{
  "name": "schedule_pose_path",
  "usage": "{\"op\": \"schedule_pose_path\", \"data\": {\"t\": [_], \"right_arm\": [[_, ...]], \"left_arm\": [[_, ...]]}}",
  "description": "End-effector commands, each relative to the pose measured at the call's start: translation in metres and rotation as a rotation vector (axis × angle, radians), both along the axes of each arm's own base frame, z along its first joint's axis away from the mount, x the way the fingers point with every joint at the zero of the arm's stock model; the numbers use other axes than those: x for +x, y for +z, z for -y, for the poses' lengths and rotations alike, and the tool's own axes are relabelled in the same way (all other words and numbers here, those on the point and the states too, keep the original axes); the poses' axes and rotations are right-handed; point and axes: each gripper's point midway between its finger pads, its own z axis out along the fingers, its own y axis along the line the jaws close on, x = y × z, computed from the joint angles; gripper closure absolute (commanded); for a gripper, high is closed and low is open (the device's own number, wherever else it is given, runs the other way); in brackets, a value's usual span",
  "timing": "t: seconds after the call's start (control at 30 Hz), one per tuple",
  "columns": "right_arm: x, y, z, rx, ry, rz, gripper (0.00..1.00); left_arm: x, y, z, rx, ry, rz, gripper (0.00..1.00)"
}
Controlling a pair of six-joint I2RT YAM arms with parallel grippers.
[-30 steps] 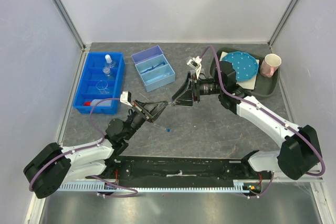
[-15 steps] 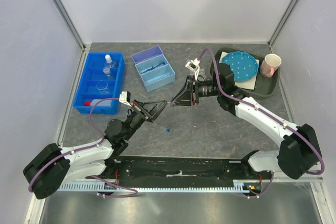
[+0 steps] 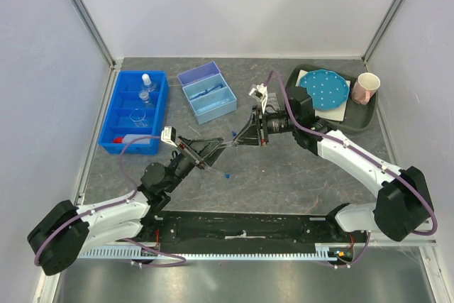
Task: Organize the chemistry lab equipment
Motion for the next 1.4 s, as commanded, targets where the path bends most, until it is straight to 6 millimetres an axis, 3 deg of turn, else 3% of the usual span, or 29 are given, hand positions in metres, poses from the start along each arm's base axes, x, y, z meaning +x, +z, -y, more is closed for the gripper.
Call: {"op": "schedule_pose_path", "data": {"t": [0.0, 0.07, 0.1, 0.13, 0.23, 0.3, 0.37, 0.43, 0.47, 0.53, 0.57, 0.6, 0.67, 0.7, 0.77, 0.8, 0.87, 1.13, 1.37], "right_arm": [[0.028, 0.0, 0.012, -0.058, -0.078, 0.094, 0.89], [0.052, -0.004, 0.028, -0.112, -0.149, 0.094, 0.89], [0.06, -0.007, 0.035, -0.144, -0.175, 0.1, 0.89], [0.079, -0.019, 0.044, -0.215, -0.22, 0.161, 0.89], [0.11, -0.035, 0.071, -0.407, -0.295, 0.244, 0.9], [0.141, -0.046, 0.095, -0.579, -0.404, 0.305, 0.89], [0.169, -0.043, 0.118, -0.718, -0.489, 0.412, 0.89], [0.187, -0.053, 0.126, -0.802, -0.505, 0.433, 0.89], [0.199, -0.043, 0.132, -0.843, -0.525, 0.47, 0.89], [0.213, -0.057, 0.132, -0.902, -0.505, 0.454, 0.89], [0.221, -0.046, 0.132, -0.913, -0.508, 0.469, 0.89], [0.23, -0.059, 0.133, -0.956, -0.501, 0.45, 0.89], [0.244, -0.051, 0.133, -0.977, -0.516, 0.465, 0.89], [0.251, -0.063, 0.135, -1.012, -0.515, 0.454, 0.89], [0.259, -0.06, 0.134, -1.027, -0.515, 0.459, 0.88], [0.263, -0.072, 0.134, -1.048, -0.496, 0.443, 0.88], [0.267, -0.073, 0.132, -1.052, -0.485, 0.442, 0.88], [0.278, -0.105, 0.125, -1.077, -0.44, 0.4, 0.86], [0.284, -0.123, 0.121, -1.09, -0.417, 0.374, 0.86]], "left_arm": [[0.003, -0.024, -0.009, 0.129, 0.049, -0.062, 0.22], [0.006, -0.034, -0.013, 0.273, 0.081, -0.057, 0.16], [0.004, -0.07, -0.018, 0.43, 0.086, -0.141, 0.15], [0.005, -0.051, -0.028, 0.444, 0.132, -0.104, 0.14], [0.002, -0.062, -0.058, 0.665, 0.216, -0.063, 0.12], [0.001, -0.067, -0.073, 0.846, 0.239, 0.031, 0.17], [0.003, -0.075, -0.089, 1.08, 0.244, 0.096, 0.18], [0.004, -0.068, -0.097, 1.214, 0.226, 0.134, 0.17], [0.008, -0.077, -0.096, 1.335, 0.179, 0.178, 0.16], [0.012, -0.067, -0.09, 1.405, 0.131, 0.237, 0.15], [0.015, -0.077, -0.089, 1.496, 0.078, 0.262, 0.14], [0.018, -0.072, -0.086, 1.522, 0.064, 0.286, 0.13], [0.024, -0.084, -0.087, 1.623, 0.02, 0.309, 0.12], [0.026, -0.086, -0.088, 1.647, 0.015, 0.315, 0.12], [0.029, -0.093, -0.088, 1.688, -0.004, 0.328, 0.14], [0.028, -0.095, -0.088, 1.697, -0.02, 0.322, 0.14], [0.025, -0.093, -0.084, 1.675, -0.044, 0.344, 0.16], [0.018, -0.071, -0.087, 1.571, 0.041, 0.411, 0.15], [0.017, -0.064, -0.09, 1.555, 0.073, 0.432, 0.15]]}}
